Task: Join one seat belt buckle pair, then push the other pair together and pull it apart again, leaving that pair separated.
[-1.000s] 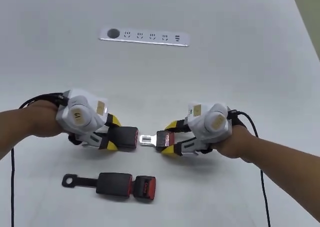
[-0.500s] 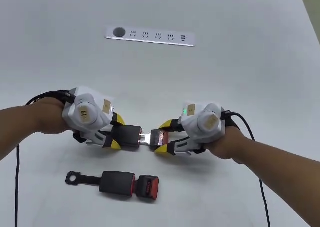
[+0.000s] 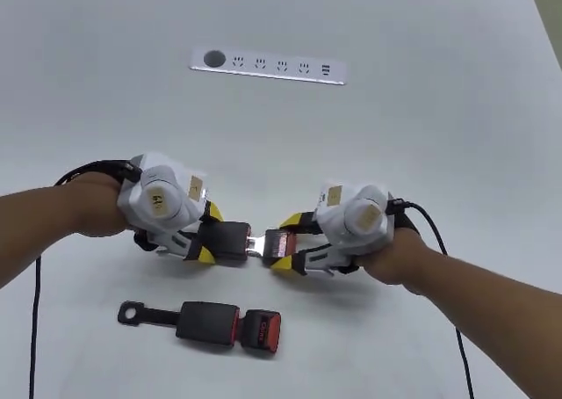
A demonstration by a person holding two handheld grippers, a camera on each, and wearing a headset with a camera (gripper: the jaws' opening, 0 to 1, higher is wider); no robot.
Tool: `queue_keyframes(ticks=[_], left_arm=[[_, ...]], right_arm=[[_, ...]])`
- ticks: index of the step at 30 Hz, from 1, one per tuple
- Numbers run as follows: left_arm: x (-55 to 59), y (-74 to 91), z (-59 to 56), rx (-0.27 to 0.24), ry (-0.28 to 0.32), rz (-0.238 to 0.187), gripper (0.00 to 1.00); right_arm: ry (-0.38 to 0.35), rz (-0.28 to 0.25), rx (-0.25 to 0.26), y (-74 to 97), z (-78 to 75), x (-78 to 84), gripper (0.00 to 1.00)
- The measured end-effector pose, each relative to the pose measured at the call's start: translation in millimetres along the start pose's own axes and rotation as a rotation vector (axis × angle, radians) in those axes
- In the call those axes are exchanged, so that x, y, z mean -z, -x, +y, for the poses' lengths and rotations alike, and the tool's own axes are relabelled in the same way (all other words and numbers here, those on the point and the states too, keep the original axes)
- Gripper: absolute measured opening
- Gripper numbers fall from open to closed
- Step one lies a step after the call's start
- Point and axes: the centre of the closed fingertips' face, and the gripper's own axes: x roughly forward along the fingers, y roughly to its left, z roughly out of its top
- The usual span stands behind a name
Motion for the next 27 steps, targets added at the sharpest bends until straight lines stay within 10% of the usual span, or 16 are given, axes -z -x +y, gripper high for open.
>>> queue_keyframes(ticks=[27], left_arm=[[1.5,-0.5,-0.9,0.010,-0.023,0.020,0.33]], right_arm=[[-0.013,0.009,0.024,-12.5,-2.9,-9.7,0.33]])
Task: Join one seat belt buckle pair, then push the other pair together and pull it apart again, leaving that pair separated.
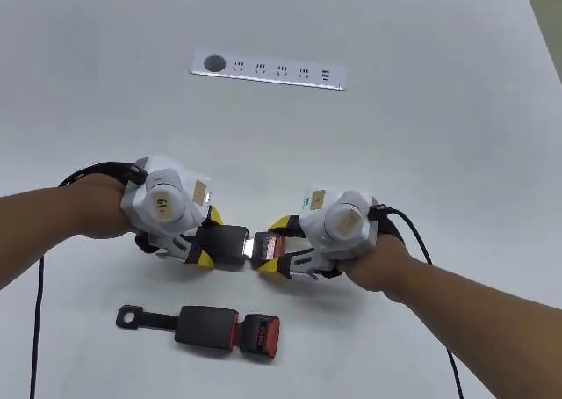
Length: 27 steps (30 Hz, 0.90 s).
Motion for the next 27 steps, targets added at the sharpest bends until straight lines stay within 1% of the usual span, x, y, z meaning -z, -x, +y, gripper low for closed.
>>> queue_keyframes(ticks=[13,27], left_arm=[[-1.0,0.5,-0.4,0.005,0.002,-0.015,0.33],[-0.9,1.4,-1.0,0.016,0.004,-0.050,0.34]], right_arm=[[0.010,-0.007,-0.008,1.1,-0.1,-1.9,0.33],[0.014,-0.028,-0.017,3.1,1.7,-2.9,0.33]])
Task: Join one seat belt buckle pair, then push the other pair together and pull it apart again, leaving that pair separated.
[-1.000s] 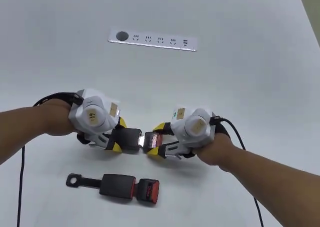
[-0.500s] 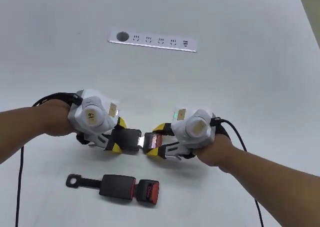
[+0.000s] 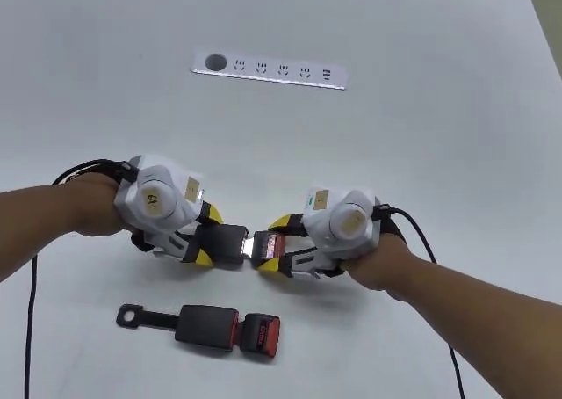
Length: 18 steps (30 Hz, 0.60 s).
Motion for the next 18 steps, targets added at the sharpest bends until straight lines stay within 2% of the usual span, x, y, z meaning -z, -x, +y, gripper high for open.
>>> queue_keyframes(ticks=[7,14,18], left_arm=[[-1.2,0.8,-0.9,-0.003,0.011,-0.015,0.34],[-0.5,0.8,-0.2,-0.023,0.042,-0.050,0.34],[-0.8,0.6,0.1,-0.024,0.042,-0.051,0.34]], right_arm=[[-0.002,-0.015,-0.004,-0.2,0.2,-0.5,0.33],[-0.003,-0.027,-0.003,2.8,-1.3,3.6,0.33],[-0.005,-0.026,-0.004,5.9,-1.4,5.8,0.33]])
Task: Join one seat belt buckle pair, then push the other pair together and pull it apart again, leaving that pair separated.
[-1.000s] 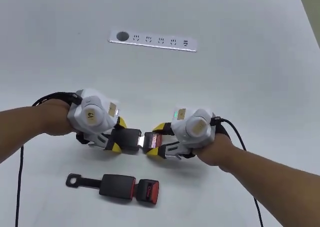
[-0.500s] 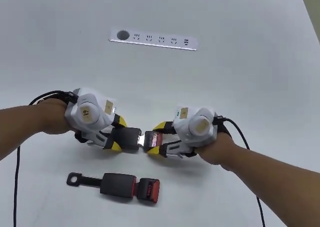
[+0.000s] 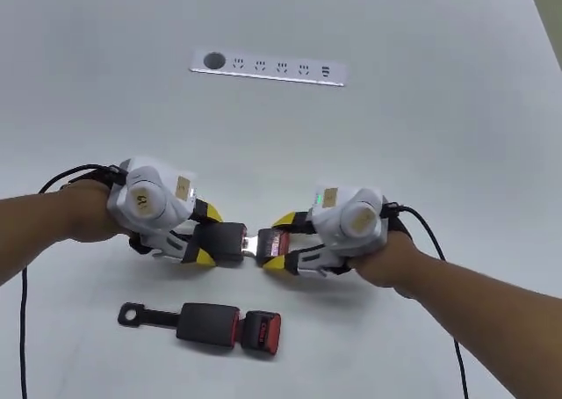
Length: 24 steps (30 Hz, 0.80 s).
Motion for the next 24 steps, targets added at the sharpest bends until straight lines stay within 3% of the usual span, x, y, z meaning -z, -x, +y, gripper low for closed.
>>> queue_keyframes(ticks=[10,24], left_arm=[[-1.2,0.0,-0.5,0.005,-0.009,0.003,0.34],[-1.3,0.1,-0.6,0.015,-0.017,0.004,0.34]], right_arm=[[0.009,0.007,-0.007,2.9,-2.7,1.8,0.33],[0.002,0.013,0.001,18.9,-7.3,17.4,0.34]])
